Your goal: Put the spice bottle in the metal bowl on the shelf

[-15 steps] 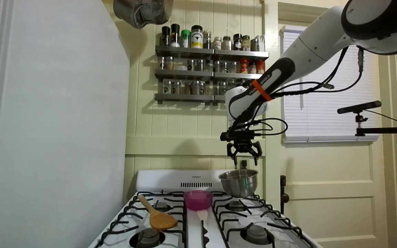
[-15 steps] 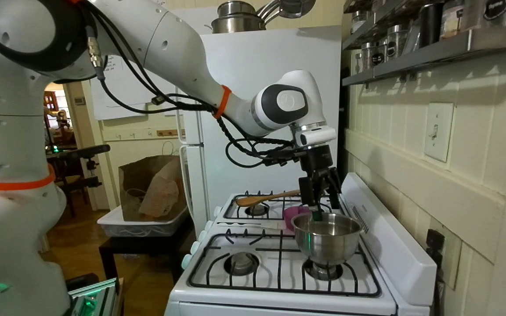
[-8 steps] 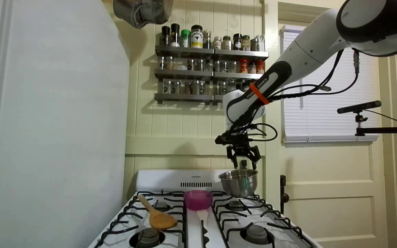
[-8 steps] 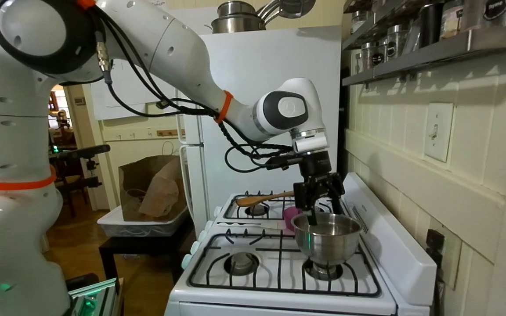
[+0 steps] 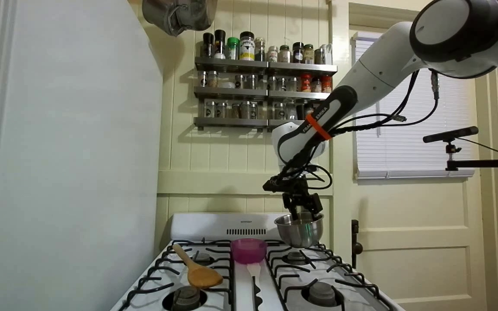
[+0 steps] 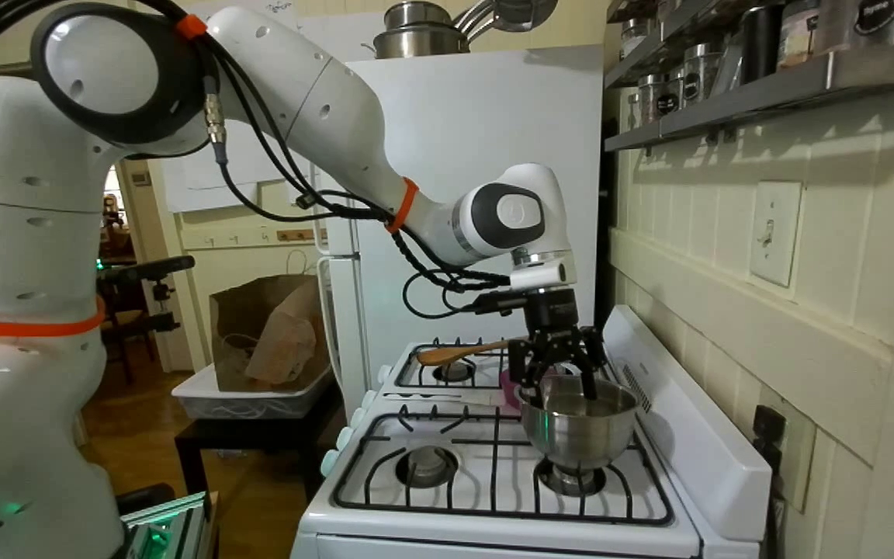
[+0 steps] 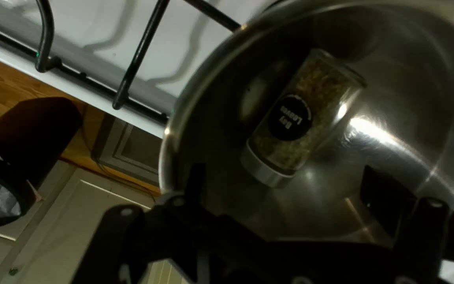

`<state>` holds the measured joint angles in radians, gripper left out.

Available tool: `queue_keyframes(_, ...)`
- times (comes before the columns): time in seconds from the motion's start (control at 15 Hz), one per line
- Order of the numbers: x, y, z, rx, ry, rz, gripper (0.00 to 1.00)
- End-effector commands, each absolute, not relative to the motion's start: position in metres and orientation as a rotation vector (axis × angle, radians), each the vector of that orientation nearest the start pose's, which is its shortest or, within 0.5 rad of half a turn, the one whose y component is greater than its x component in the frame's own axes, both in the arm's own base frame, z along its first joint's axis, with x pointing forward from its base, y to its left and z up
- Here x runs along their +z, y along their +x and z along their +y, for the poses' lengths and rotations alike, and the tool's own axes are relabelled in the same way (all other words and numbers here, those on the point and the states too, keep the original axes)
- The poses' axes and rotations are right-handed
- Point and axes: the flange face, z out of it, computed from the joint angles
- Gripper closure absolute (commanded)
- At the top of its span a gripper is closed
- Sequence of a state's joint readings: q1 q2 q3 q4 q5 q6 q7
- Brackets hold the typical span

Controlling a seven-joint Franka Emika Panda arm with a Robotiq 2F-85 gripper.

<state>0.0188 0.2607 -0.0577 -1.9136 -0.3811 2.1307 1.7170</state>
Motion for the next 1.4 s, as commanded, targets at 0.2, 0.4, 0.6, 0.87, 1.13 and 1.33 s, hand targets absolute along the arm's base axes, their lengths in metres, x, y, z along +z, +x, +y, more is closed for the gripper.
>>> queue_keyframes(0.2, 0.341, 0.613, -0.048, -0.352, -2.325, 2.452, 0.01)
queue_keyframes(0.4, 0.334, 0.611, -0.048, -0.328, -2.334, 2.467, 0.21)
queue_keyframes(0.6, 0.33, 0.611, -0.047, -0.316, -2.338, 2.465, 0.3)
queue_keyframes(0.87, 0.33, 0.611, -0.046, -0.327, -2.335, 2.457, 0.31)
queue_keyframes(1.13, 0.332, 0.611, -0.045, -0.345, -2.322, 2.457, 0.3)
queue_keyframes(1.33, 0.335, 0.612, -0.05, -0.349, -2.251, 2.486, 0.25)
